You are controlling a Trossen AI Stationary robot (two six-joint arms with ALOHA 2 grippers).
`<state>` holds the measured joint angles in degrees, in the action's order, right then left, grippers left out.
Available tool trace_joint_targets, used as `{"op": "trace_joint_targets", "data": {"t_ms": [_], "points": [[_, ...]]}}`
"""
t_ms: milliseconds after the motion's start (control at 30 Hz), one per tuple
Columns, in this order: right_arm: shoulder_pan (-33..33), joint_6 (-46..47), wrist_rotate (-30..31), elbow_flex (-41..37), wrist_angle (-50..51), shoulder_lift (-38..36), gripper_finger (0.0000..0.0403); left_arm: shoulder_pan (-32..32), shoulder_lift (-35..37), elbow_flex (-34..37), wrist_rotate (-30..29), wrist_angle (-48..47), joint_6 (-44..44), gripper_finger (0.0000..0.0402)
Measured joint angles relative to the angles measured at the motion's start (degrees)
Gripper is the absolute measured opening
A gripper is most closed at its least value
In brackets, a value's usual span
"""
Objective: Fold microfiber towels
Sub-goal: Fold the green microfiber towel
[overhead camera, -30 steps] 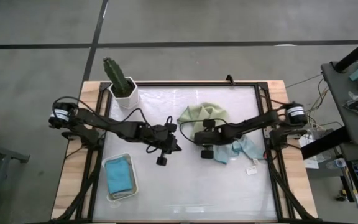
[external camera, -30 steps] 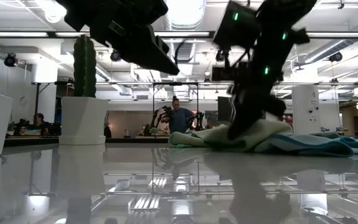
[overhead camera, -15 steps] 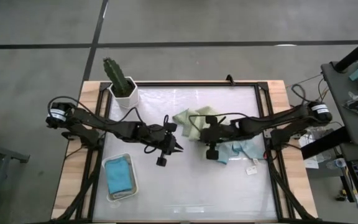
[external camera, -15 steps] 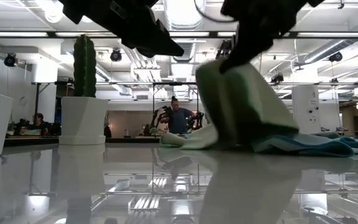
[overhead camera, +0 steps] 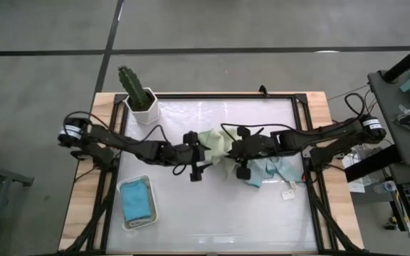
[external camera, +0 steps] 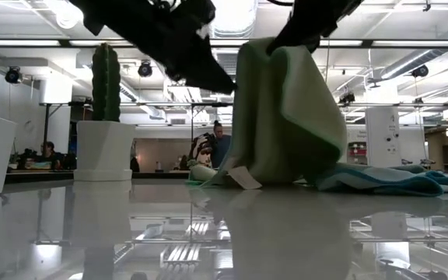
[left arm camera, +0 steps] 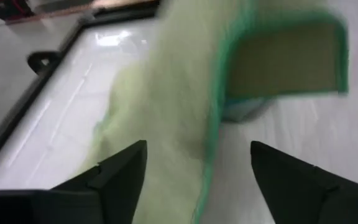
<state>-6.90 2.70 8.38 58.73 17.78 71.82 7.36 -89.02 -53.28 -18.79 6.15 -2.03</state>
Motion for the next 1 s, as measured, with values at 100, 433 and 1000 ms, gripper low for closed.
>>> {"op": "trace_joint_targets", "data": {"t_ms": [100,433,1000], "points": [[0.0,0.78,0.15,1.13,0.07,0.28,0.0009,0.27,-2.4,0.02,0.17,-0.31,-0.01,0.0279],[-0.11,2.27,-1.9,4.66,0.68,0.25,0.0009,0.23,-10.02,0.13,-4.83,-0.1,0.2,0.0279],[-0.11,1.35,-3.3,8.2,9.19,0.19,0.0008,2.14,-4.44,0.04,-5.11,-14.32,5.93,0.0006]]}}
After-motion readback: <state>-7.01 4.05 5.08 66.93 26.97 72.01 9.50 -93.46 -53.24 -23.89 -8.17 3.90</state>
